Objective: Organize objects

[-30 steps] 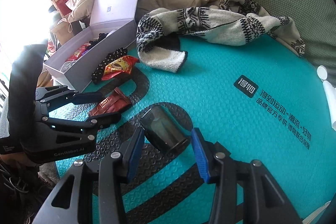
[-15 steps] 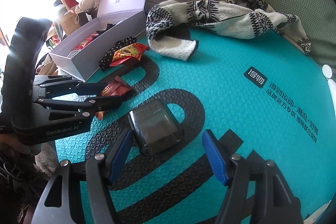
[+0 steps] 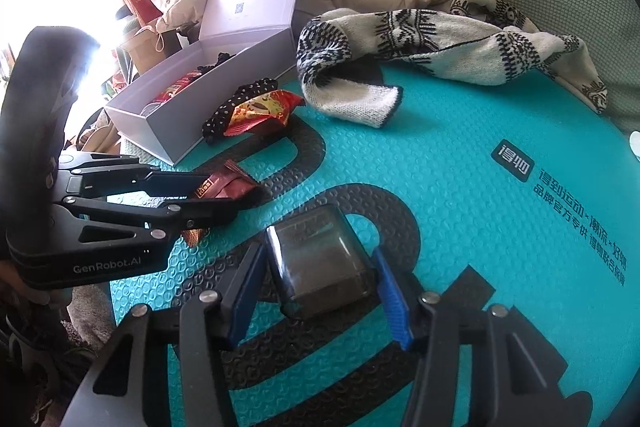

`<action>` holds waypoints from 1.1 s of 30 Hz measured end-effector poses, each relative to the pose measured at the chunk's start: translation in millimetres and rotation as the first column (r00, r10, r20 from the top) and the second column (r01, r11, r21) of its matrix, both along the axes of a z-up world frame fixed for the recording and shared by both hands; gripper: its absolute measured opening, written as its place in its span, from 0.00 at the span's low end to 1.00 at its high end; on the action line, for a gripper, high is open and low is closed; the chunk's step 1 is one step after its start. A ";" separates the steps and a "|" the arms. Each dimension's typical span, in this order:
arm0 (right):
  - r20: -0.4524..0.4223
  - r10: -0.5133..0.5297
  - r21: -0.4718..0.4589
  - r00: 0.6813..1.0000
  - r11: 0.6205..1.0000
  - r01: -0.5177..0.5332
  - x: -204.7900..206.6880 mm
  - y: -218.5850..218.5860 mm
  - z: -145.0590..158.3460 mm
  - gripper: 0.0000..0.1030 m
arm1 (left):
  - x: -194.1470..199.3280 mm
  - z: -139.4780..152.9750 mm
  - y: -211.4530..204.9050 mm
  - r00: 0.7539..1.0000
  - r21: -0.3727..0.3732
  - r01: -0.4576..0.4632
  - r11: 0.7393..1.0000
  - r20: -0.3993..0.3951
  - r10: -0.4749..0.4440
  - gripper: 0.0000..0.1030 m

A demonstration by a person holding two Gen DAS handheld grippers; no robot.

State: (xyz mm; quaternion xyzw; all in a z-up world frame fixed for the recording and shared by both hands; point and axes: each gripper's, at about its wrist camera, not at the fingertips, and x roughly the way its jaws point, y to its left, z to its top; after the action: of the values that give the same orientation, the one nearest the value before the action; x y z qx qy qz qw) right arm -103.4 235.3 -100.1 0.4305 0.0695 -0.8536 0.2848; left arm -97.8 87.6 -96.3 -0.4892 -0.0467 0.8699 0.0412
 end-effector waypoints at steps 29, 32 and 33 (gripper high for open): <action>-0.090 0.073 -0.044 0.993 0.996 -0.077 14.3 -34.3 50.8 0.47 | 44.5 48.8 -33.5 0.993 -0.026 -0.096 0.995 -0.072 0.094 0.30; -0.093 0.106 -0.051 0.990 0.993 -0.111 18.9 -44.9 55.2 0.47 | 52.6 53.9 -42.3 0.990 -0.034 -0.124 0.992 -0.078 0.121 0.30; -0.094 0.116 -0.053 0.989 0.991 -0.121 20.4 -48.3 56.5 0.47 | 55.6 55.9 -45.3 0.988 -0.038 -0.133 0.990 -0.080 0.130 0.30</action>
State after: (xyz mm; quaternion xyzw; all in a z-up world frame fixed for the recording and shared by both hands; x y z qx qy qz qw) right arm -83.0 186.9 -43.6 0.3779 0.0828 -0.8556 0.3441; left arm -42.2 42.3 -40.4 -0.4516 -0.0585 0.8899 -0.0250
